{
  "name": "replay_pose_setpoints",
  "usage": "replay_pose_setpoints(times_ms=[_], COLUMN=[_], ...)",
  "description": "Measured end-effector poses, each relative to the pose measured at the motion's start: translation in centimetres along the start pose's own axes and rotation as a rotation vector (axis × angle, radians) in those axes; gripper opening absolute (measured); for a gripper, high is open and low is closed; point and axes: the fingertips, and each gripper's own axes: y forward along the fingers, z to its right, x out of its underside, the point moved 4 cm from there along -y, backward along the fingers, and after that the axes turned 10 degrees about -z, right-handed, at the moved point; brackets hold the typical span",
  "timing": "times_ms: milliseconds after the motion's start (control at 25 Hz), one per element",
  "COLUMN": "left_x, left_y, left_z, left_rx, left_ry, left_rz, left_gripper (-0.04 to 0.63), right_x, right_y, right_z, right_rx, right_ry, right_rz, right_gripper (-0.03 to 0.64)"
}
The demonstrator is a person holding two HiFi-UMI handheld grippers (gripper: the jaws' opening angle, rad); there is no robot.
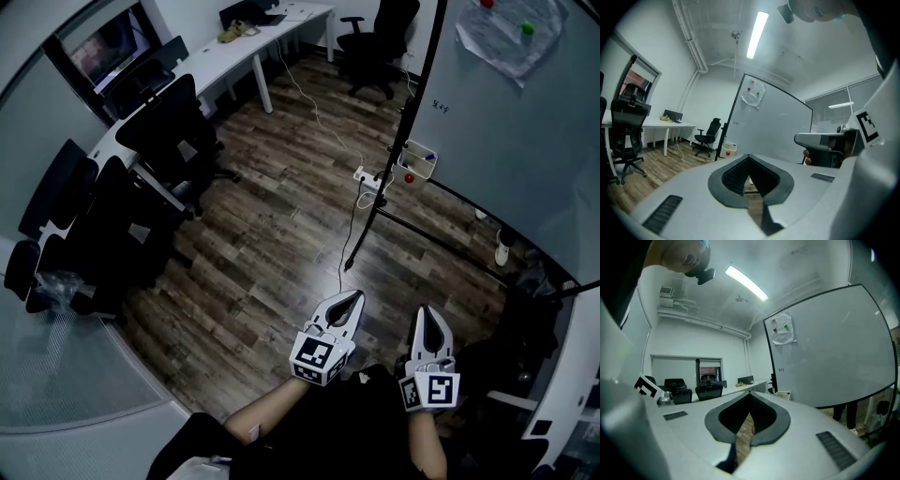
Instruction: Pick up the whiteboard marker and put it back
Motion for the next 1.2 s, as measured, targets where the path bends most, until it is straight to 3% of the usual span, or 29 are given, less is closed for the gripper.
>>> replay_pose_setpoints(times_ms=[520,1200], left_x=[-1.2,-5.7], left_y=[3.3,14.0], left_z=[-2.5,-4.3], left_rx=[0.021,-0.059], left_ry=[-0.013,0.022], left_rz=[-0.020,-0.017], left_gripper=[0.000,0.000], right_x=[-0.2,-3.2], right_y=[4.1,13.2], right_z=[1.0,9.4], right_rx=[0.016,-0.058], right_ry=[0.014,0.023], right_rz=[-0.017,-0.009], right_gripper=[0.011,0.011])
